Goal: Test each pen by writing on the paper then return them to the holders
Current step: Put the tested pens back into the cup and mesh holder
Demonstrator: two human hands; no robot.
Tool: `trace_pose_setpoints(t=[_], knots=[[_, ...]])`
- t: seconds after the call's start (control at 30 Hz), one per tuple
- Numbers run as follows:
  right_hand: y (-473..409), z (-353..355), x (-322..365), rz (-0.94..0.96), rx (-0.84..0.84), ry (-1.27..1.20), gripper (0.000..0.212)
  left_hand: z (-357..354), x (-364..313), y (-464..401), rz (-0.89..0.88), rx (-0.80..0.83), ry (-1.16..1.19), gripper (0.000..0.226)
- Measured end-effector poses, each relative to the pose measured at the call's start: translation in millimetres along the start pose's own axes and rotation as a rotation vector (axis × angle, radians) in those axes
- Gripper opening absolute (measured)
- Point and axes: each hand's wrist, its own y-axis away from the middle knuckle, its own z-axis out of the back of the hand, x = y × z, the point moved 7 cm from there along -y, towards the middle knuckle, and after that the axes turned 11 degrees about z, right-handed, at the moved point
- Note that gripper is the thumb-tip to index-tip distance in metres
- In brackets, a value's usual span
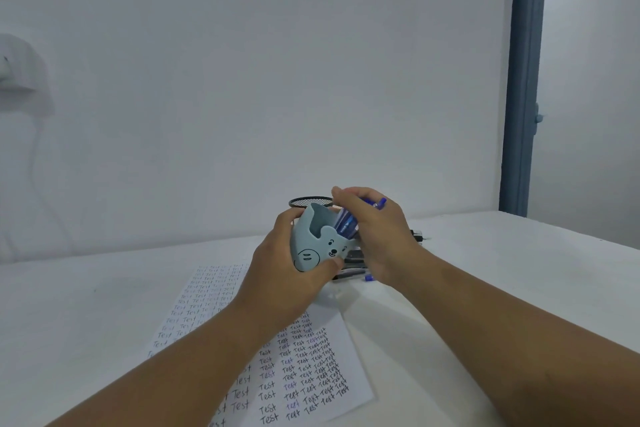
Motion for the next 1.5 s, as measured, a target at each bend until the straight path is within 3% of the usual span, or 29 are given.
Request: trace_pose_setpoints(t=[0.1, 0.17, 0.23, 0.3, 0.37, 0.43, 0.5, 0.7, 0.87, 1.17, 1.37, 1.5], knots=[[-0.1, 4.1, 9.7, -0.008, 0.046, -0.028, 0.058, -0.3, 0.7, 0.2, 0.02, -0.001, 0.014, 0.065], [-9.4, 18.0, 19.2, -0.019, -0.006, -0.124, 0.064, -0.7, 0.4, -0.1, 0.03, 0.003, 0.009, 0.064], [-17.6, 36.8, 30.9, -0.029, -0.04, -0.044, 0.057, -2.1, 0.0, -1.1, 0.037, 0.007, 0.002, 0.064], [-20.5, 47.0, 36.1, -0.017, 0.072, 0.263, 0.037, 0.6, 2.3, -2.6, 0.048, -0.006, 0.013, 0.065], [-18.5, 57.5, 38.2, 0.13, 0.295, 0.774, 0.018, 1.3, 3.7, -3.7, 0.054, -0.01, 0.016, 0.065], [-8.0, 65.9, 29.5, 0.325, 0.514, 1.221, 0.016, 0.7, 4.7, -4.2, 0.057, -0.006, 0.01, 0.065], [4.8, 78.9, 14.0, 0.408, 0.608, 1.372, 0.02, 0.6, 5.8, -4.8, 0.063, -0.007, 0.013, 0.066], [17.2, 86.2, -6.5, 0.473, 0.718, 1.346, 0.025, -0.2, 7.2, -5.2, 0.061, 0.002, 0.026, 0.066], [16.0, 83.8, -5.6, 0.504, 0.676, 1.287, 0.013, 0.6, 7.8, -4.7, 0.065, 0.007, 0.031, 0.063], [14.4, 79.7, -6.5, 0.411, 0.719, 1.27, 0.017, 0.9, 4.4, -3.6, 0.051, 0.011, 0.021, 0.062], [8.4, 84.4, 16.6, 0.42, 0.442, 0.982, 0.021, 0.3, 4.3, -3.6, 0.044, 0.015, 0.009, 0.061], [-3.0, 85.8, 36.6, 0.38, 0.268, 0.68, 0.01, 0.6, 4.3, -3.9, 0.043, 0.01, -0.007, 0.061]])
